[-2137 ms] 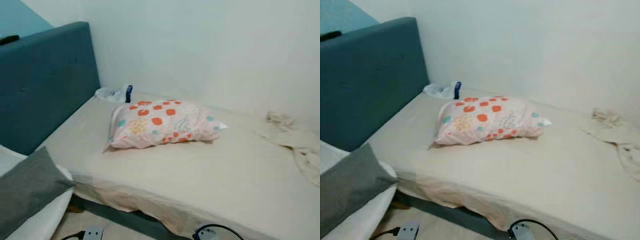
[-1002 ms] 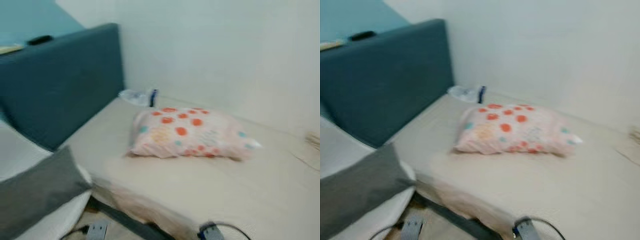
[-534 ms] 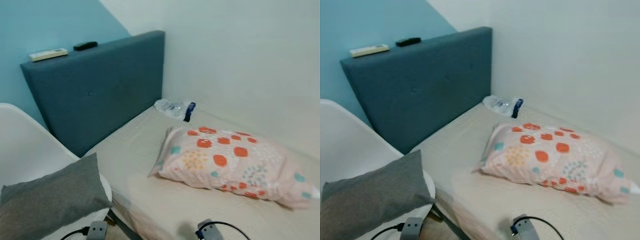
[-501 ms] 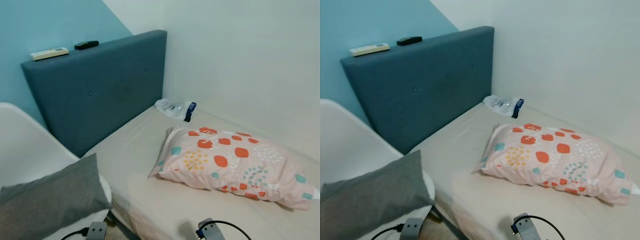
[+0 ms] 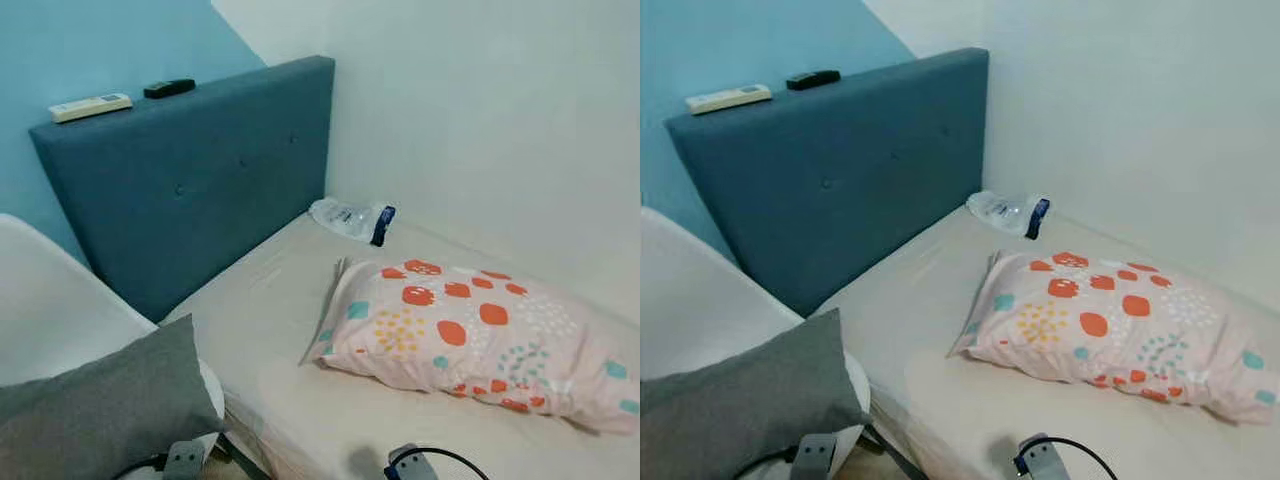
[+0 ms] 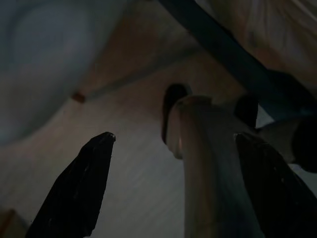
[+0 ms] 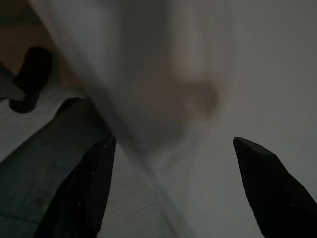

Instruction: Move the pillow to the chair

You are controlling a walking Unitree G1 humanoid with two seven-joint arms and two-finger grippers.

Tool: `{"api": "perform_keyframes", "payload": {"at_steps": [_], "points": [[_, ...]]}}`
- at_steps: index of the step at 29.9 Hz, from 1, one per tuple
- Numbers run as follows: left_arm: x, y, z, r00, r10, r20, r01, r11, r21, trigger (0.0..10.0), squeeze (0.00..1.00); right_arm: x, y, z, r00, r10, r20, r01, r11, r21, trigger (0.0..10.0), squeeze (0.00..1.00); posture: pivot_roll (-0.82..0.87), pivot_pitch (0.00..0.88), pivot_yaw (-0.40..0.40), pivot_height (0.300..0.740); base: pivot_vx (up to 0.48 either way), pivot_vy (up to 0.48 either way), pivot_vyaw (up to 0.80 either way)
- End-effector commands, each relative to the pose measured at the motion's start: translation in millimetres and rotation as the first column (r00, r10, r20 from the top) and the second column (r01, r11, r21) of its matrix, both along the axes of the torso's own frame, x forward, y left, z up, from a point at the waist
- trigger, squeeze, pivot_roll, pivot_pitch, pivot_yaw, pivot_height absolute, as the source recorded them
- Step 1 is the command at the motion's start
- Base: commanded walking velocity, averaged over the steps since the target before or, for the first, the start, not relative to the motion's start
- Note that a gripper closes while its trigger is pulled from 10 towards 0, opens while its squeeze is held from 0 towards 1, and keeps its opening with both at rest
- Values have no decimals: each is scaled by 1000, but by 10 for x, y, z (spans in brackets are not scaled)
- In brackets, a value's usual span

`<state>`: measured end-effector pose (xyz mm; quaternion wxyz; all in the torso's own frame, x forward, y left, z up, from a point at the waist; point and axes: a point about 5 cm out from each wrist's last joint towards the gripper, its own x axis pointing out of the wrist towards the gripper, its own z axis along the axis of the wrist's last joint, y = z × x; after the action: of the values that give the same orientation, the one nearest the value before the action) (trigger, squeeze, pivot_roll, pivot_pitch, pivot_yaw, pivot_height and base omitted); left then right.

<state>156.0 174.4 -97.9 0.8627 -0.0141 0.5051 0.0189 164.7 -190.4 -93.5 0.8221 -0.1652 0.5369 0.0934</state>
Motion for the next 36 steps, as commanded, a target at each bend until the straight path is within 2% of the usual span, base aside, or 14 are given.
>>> {"api": "perform_keyframes", "payload": {"at_steps": [1, 9, 14, 31, 36], "points": [[23, 31, 12, 1000, 8, 6, -8, 1000, 3, 10000, 0, -24, 14, -12, 1000, -7, -9, 7, 1000, 2, 10000, 0, 52, 0, -37, 740, 0, 0, 0], [20, 42, 10, 1000, 6, -3, -6, 1000, 15, 10000, 0, -19, 22, -11, 1000, -5, -10, 5, 1000, 3, 10000, 0, 55, 0, -36, 740, 0, 0, 0], [3, 40, 0, 999, 40, -22, -40, 999, 5, 10000, 0, -16, 21, -10, 1000, -6, -12, 6, 1000, 3, 10000, 0, 58, 0, -39, 740, 0, 0, 0], [-17, 58, -7, 998, 48, -34, -48, 999, 3, 10000, 0, -46, 41, -25, 1000, -10, -23, 10, 1000, 10, 10000, 0, 54, 0, -31, 740, -331, 0, 0], [-9, 69, -2, 999, 43, -28, -42, 999, 11, 10000, 0, -49, 51, -27, 1000, -10, -24, 10, 1000, 12, 10000, 0, 57, 0, -33, 740, 0, 0, 0]]}}
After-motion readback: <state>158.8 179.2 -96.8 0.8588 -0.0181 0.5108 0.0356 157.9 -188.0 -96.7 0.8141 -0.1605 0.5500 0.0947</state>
